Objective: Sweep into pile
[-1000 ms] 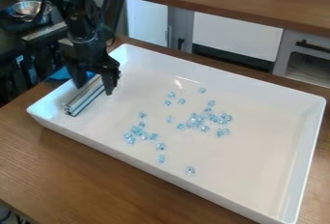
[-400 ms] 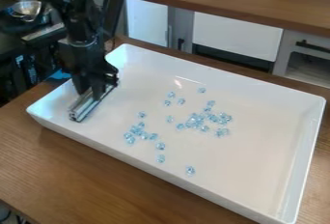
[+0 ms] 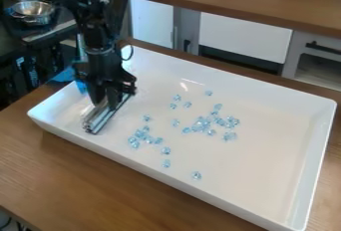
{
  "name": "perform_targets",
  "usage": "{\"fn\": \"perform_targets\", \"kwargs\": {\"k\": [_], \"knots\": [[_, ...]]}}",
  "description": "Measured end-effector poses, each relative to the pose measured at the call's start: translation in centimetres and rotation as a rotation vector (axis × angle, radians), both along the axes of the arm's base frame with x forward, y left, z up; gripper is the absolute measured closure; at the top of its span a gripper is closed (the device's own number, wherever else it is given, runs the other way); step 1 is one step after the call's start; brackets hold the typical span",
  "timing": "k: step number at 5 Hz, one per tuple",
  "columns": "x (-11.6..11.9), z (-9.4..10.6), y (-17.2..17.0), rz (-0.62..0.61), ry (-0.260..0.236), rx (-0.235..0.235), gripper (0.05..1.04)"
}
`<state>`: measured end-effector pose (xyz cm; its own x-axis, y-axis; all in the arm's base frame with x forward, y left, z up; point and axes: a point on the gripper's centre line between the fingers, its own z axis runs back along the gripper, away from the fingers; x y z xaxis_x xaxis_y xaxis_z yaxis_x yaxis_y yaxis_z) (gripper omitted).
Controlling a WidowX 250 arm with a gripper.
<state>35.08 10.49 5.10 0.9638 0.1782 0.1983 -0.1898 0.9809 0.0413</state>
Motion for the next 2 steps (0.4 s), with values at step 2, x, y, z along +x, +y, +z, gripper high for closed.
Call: {"fn": "perform_targets", "kwargs": {"k": [2], "knots": [[-0.2,-0.4,-2.5,-0.041,-0.038,0.019,0.748]]}}
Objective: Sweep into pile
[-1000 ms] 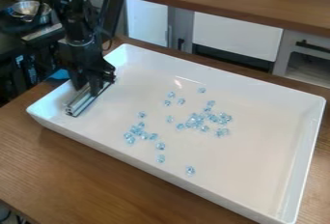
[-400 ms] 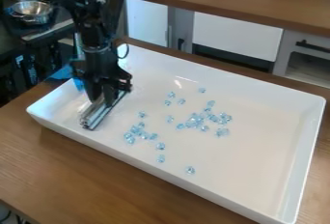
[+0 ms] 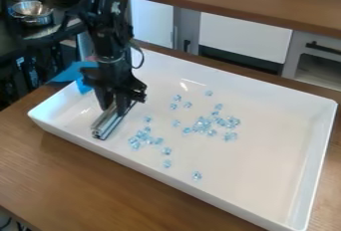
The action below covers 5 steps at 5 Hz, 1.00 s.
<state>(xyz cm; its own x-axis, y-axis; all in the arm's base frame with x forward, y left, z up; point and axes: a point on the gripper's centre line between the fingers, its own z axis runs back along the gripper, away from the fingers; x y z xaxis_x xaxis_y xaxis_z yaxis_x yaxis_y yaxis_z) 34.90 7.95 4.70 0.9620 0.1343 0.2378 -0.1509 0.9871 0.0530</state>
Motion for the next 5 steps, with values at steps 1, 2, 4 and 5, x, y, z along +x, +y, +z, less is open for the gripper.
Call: {"fn": "perform_targets", "kwargs": {"k": [1,2,4,5], "knots": [[-0.8,0.0,-1.9,-0.025,0.008,-0.021,0.748],[-1.3,0.0,-4.1,-0.046,0.025,-0.042,0.748],[-1.8,-0.1,-8.3,-0.048,0.046,-0.075,0.748],[-1.9,-0.1,-10.8,-0.05,0.046,-0.089,0.748]]}}
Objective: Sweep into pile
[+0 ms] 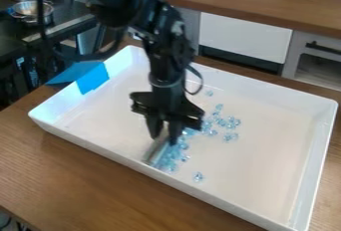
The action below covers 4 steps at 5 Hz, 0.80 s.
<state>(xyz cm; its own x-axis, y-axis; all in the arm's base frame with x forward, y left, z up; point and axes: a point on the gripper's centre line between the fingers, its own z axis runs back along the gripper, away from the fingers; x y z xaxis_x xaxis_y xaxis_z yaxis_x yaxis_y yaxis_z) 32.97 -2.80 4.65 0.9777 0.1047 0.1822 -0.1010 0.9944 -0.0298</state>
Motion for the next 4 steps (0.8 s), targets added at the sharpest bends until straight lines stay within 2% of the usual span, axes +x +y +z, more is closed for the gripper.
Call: {"fn": "perform_targets", "kwargs": {"k": [4], "knots": [[-2.3,0.4,-9.1,-0.031,0.042,-0.056,0.748]]}}
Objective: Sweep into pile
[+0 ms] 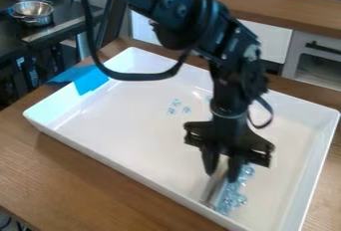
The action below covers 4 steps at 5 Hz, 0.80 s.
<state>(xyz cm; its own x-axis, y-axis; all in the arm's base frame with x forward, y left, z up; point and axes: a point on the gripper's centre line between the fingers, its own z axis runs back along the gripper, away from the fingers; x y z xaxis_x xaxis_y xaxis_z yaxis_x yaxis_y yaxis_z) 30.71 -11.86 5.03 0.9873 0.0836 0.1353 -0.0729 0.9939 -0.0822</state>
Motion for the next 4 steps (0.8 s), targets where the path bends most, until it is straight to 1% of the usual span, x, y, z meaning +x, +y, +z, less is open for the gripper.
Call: {"fn": "perform_targets", "kwargs": {"k": [2,3,4], "knots": [[0.0,0.0,-2.8,0.0,0.019,-0.002,0.748],[0.2,0.7,-3.6,-0.005,0.029,-0.017,0.748],[0.9,1.0,-2.0,0.006,0.044,-0.03,0.748]]}}
